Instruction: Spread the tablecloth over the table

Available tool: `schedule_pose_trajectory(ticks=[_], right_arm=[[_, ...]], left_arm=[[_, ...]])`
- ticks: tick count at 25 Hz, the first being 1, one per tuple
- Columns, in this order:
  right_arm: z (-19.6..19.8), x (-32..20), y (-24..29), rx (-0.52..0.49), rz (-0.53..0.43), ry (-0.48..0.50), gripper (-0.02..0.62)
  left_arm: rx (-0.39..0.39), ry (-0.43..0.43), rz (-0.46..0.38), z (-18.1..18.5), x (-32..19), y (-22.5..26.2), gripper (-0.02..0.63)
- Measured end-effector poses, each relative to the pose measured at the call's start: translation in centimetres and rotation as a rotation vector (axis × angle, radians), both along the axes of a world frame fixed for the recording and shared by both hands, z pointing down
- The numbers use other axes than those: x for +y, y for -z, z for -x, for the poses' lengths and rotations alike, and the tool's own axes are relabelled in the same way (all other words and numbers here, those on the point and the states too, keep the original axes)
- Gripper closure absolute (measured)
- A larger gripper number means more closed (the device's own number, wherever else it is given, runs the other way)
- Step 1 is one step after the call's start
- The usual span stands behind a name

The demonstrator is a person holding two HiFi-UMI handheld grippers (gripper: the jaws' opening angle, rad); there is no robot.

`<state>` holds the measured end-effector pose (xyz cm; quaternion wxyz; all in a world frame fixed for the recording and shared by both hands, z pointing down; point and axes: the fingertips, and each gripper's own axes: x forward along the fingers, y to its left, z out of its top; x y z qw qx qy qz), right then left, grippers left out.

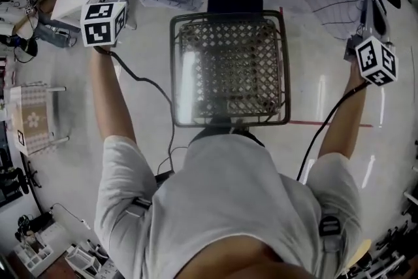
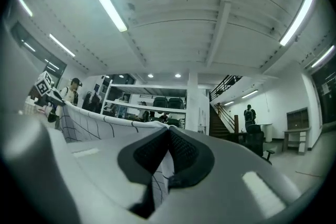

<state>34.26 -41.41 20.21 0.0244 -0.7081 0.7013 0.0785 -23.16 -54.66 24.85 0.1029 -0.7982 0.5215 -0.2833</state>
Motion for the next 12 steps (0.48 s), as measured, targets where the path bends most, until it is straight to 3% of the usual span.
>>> schedule_pose_trajectory(ticks=[3,9,12], right_arm=[[2.1,2.5,-4.0,-0.014,0.057,0.076,0.589],[6.2,6.5,-8.8,-0.041,0.136,0.196,0.588],[7.4,9.8,-10.8,-0.065,0.161,0.198,0.588]], left_arm=[[-0.047,0.056,0.053,2.4,3.6,-2.6,0.583],[-0.255,0.098,0.101,7.1,11.4,-2.1,0.583],[-0.275,0.086,0.134,8.7,16.3,-4.3,0.583]])
